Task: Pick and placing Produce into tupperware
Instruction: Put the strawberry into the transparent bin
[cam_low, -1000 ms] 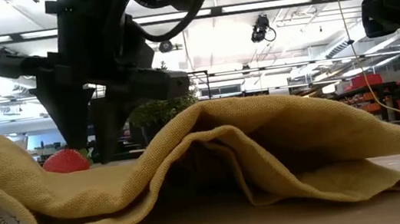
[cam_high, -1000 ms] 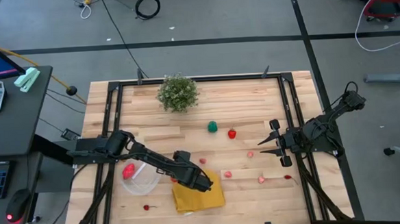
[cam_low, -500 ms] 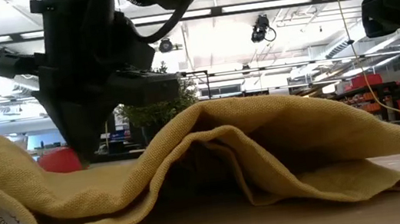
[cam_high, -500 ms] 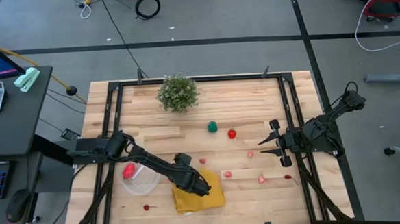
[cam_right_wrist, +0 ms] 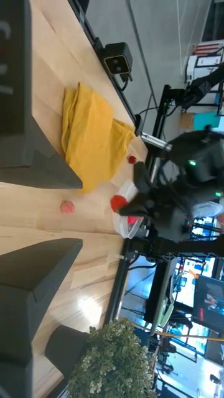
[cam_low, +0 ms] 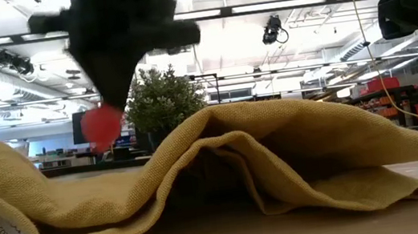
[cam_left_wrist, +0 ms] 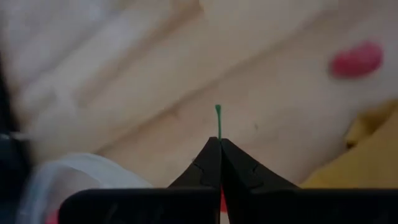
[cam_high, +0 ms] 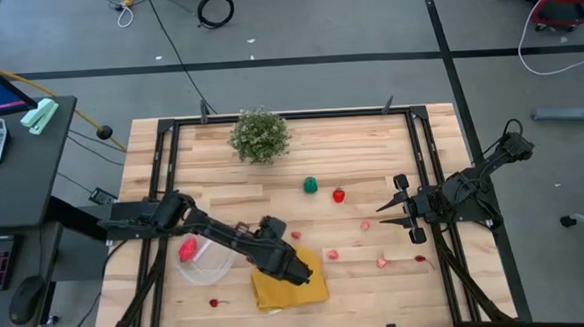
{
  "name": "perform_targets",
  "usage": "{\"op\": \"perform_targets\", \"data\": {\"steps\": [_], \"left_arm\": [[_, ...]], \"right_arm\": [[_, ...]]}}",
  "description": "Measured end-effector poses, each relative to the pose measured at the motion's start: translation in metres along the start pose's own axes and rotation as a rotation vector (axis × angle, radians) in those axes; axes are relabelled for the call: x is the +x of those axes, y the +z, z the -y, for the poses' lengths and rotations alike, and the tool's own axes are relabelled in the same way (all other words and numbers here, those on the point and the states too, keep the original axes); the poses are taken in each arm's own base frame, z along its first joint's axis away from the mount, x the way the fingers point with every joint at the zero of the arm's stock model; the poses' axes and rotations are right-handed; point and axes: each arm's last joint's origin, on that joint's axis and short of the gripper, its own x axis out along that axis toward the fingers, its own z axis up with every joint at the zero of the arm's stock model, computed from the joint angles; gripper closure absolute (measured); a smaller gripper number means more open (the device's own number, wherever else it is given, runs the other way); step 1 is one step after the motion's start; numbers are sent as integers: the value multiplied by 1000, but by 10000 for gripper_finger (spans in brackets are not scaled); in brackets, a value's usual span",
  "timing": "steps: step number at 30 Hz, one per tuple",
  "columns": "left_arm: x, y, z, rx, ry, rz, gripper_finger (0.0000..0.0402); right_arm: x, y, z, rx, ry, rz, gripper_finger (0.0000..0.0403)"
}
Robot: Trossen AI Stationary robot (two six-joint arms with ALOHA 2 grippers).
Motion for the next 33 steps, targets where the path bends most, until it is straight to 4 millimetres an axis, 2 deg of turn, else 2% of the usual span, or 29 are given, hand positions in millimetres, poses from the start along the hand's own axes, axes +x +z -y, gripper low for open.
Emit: {"op": "perform_targets", "data": {"steps": [3,6,12,16,22,27,33], "left_arm": [[-13,10,-3,14,-35,12,399],[-21,11,-9,30,-54,-4,399],[-21,-11,-21,73,-30,-51,400],[-22,-30,-43,12,-5,-72,399],[-31,-55,-94,-180,-11,-50,398],[-23,-80,-126,-311,21,-53,398],[0,-105,-120,-332,-66,-65,387]], "right_arm": [[0,0,0,2,0,0,257],[0,0,0,5,0,0,257],[0,0,0,5,0,-2,257],[0,0,0,5,1,-4,257],[0,0,0,5,1,-5,257],[0,0,0,5,1,-5,257],[0,0,0,5,1,-5,257]]}}
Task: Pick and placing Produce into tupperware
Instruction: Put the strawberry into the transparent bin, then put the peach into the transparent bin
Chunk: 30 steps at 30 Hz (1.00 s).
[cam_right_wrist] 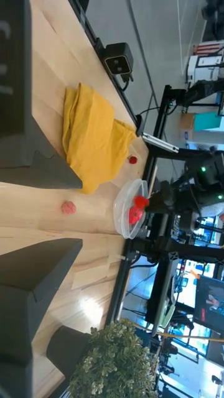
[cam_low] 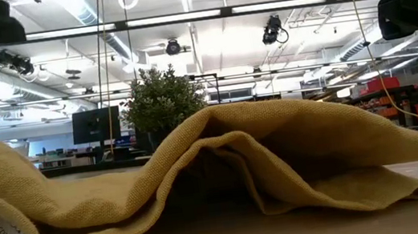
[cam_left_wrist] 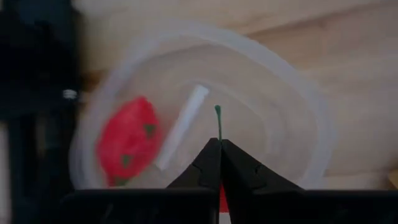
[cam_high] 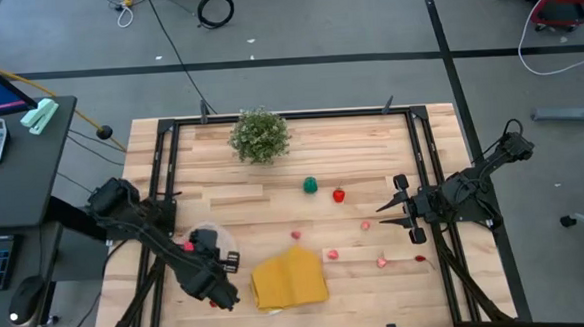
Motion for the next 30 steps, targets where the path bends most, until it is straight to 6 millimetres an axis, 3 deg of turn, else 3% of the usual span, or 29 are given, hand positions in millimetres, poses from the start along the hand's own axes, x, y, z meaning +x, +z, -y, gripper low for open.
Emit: {"op": "perform_targets", "data": {"steps": [9,16,18,22,30], "left_arm": [[5,10,-4,57,83,74,302],[-26,36,11,80,73,48,241],[-36,46,19,120,17,60,234],[-57,66,28,178,-118,205,233],[-67,97,41,231,-199,596,255]], "right_arm": [[0,0,0,-1,0,0,257],[0,7,1,35,7,79,257],[-1,14,1,59,32,154,257],[-6,33,6,-61,-49,339,257],[-17,54,14,-1,-125,577,257]]}}
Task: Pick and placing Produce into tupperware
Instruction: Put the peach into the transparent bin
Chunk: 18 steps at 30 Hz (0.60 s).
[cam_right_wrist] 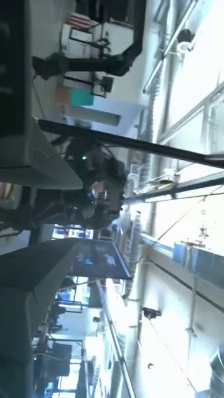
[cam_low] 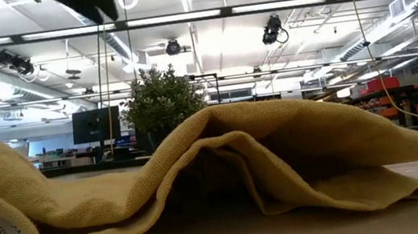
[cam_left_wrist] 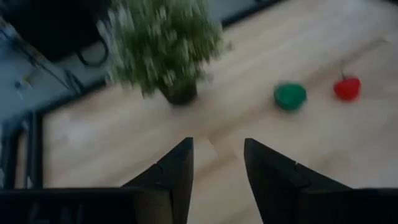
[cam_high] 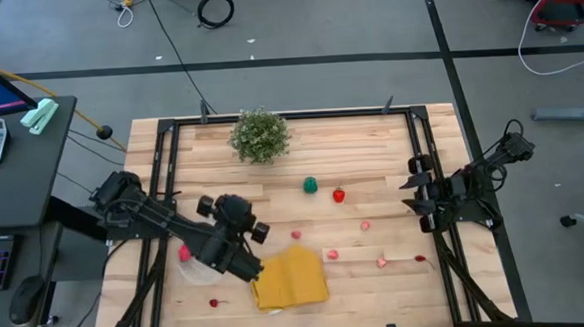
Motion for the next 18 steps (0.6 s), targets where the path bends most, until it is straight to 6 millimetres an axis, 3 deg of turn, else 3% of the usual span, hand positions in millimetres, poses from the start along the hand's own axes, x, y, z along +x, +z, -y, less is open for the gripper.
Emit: {"op": "perform_targets", "data": {"steps": [6,12,18], "left_arm": [[19,13,-1,2,60,12,269],[31,21,1,-64,69,8,276],[39,26,9,-173,32,9,266]], "right_arm": [[1,1,2,215,-35,10,257],[1,-8,3,189,-147,-95,257],[4,-22,-1,212,-137,-212,257]]}}
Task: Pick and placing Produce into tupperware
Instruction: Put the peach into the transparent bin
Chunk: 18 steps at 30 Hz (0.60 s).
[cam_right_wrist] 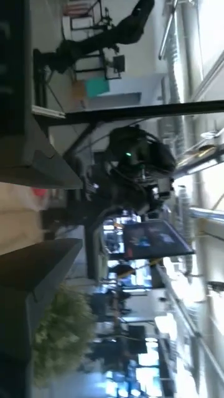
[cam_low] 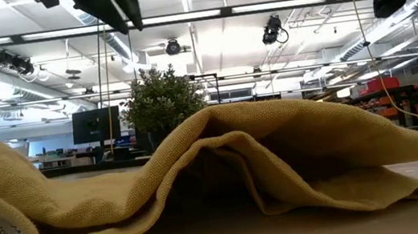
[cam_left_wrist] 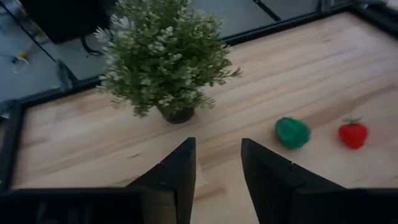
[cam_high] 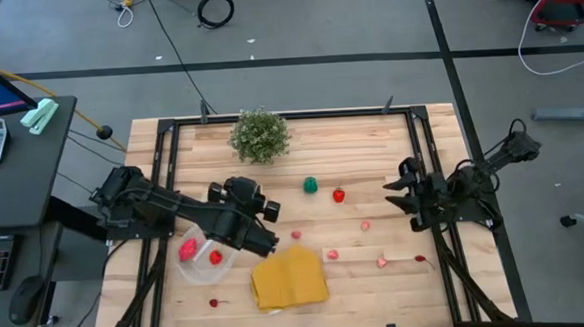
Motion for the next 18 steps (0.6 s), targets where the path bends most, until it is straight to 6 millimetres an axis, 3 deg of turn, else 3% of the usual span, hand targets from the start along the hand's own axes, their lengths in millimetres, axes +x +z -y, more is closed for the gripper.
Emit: {"op": "perform_targets", "data": {"steps": [18], "left_arm": [[2,9,35,-377,-222,-4,251]], "right_arm": [[6,-12,0,25,-88,-92,257]]}}
